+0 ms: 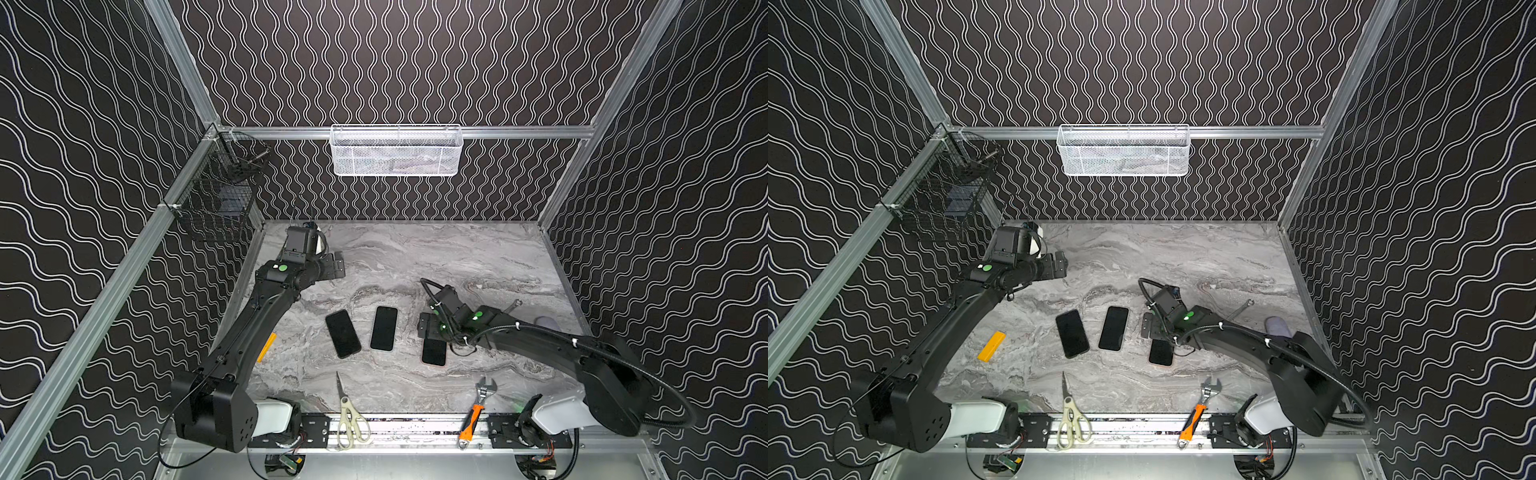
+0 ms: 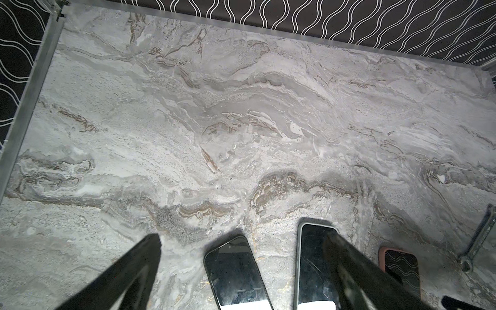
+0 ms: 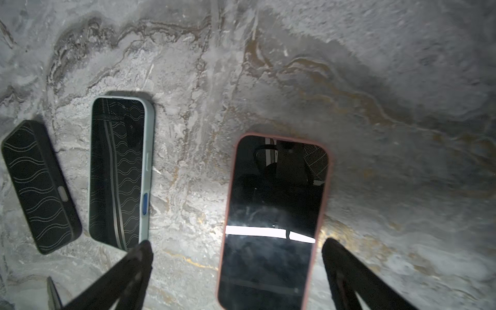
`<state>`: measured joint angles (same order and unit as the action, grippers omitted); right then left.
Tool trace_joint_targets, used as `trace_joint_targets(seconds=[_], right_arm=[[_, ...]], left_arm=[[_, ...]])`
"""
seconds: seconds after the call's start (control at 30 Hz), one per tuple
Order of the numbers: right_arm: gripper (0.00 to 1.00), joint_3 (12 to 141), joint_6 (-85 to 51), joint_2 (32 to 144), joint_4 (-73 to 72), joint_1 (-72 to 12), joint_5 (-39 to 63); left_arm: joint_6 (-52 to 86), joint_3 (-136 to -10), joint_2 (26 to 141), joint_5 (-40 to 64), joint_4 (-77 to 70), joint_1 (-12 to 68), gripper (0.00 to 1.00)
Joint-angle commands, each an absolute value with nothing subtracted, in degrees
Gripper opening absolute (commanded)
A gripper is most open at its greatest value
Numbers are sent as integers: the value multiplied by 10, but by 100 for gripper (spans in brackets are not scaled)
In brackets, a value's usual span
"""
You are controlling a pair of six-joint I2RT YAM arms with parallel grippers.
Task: Take the phone out of the phone case
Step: Pick up the phone from the center of the table.
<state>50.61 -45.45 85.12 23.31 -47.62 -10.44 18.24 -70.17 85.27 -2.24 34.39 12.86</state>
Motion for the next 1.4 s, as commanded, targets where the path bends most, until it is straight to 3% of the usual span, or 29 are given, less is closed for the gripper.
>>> trace_joint_targets(seconds=[0.0, 0.57, 1.37], right_arm=[[100, 520, -495, 870, 242, -495, -142], [98, 562, -597, 909, 341, -504, -191], [91, 527, -536, 933, 345, -504, -125]], left_arm=[[191, -705, 854, -8, 341, 129, 99], [187, -706, 860, -9, 342, 130, 99], [187, -706, 868, -10, 347, 130, 99]])
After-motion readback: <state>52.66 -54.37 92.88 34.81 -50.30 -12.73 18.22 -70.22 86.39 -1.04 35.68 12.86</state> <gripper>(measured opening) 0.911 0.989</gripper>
